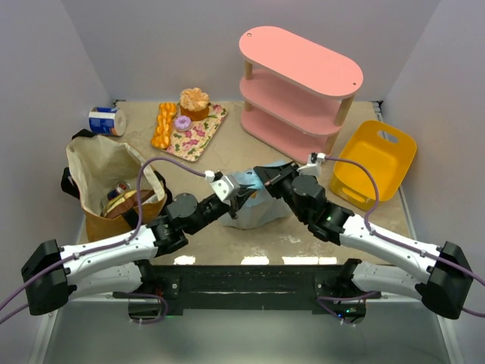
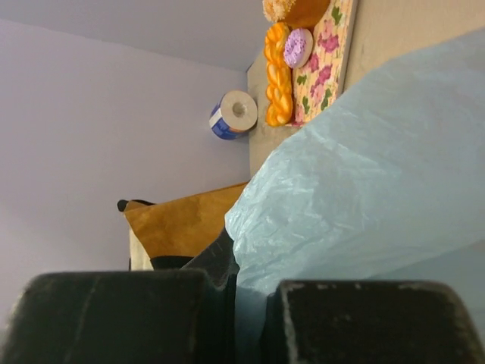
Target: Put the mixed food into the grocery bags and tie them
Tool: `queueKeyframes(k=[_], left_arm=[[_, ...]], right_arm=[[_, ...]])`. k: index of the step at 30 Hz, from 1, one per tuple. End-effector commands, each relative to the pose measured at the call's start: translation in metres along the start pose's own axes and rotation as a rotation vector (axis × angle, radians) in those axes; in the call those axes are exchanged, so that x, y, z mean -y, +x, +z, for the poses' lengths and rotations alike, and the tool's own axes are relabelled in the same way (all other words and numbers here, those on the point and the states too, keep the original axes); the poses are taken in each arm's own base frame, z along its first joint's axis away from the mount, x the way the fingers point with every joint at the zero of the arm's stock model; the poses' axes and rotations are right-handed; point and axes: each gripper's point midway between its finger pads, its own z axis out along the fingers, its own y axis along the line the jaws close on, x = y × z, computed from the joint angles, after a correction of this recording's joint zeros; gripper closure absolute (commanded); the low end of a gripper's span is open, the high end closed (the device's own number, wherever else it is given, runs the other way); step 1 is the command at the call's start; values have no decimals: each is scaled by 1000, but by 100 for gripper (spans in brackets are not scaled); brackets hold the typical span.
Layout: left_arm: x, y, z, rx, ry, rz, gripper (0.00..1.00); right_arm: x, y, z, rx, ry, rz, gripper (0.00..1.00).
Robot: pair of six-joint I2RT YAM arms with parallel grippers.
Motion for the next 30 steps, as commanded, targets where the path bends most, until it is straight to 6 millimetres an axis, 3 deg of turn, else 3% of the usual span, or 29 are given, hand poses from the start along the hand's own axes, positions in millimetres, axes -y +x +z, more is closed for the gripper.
queueKeyframes(k=[1, 3, 4, 6, 7, 9, 10, 11, 13, 18, 21, 23, 24, 25, 30], left_arm=[[-6, -23, 9, -15, -11, 89, 100], [-10, -16, 13, -66, -15, 134, 100], [-10, -16, 22, -86, -10, 142, 100], [-15, -10, 27, -115, -39, 138, 100], [-16, -3, 29, -123, -53, 131, 100], [-25, -9, 29, -69, -108, 115, 100], [-28, -13, 28, -44, -125, 110, 100], [-30, -7, 24, -40, -138, 108, 100], [-31, -16, 23, 16, -148, 102, 100], [-25, -10, 19, 47, -118, 102, 100], [-25, -9, 14, 70, -115, 99, 100], [-26, -10, 13, 78, -125, 99, 100], [-27, -10, 12, 81, -127, 102, 100], [-27, -11, 12, 82, -128, 104, 100], [-27, -11, 9, 89, -128, 107, 100]], right_arm=[[-22, -41, -7, 140, 23, -144, 100], [-30, -46, -9, 146, 22, -196, 99], [-25, -46, -10, 137, 48, -221, 90], [-39, -48, -14, 130, 20, -240, 76], [-33, -45, -17, 97, 41, -260, 64], [-42, -46, -27, 76, 13, -251, 50], [-40, -40, -31, 41, 11, -253, 38], [-45, -42, -38, 33, -4, -237, 32], [-40, -39, -45, 0, 11, -208, 22], [-30, -19, -57, -109, 32, -59, 17], [-37, -6, -56, -171, 4, 21, 16], [-27, 7, -48, -212, 61, 33, 16], [-32, 10, -47, -230, 69, 33, 16], [-16, 18, -41, -250, 136, 9, 16], [0, 35, -25, -277, 178, 33, 15]])
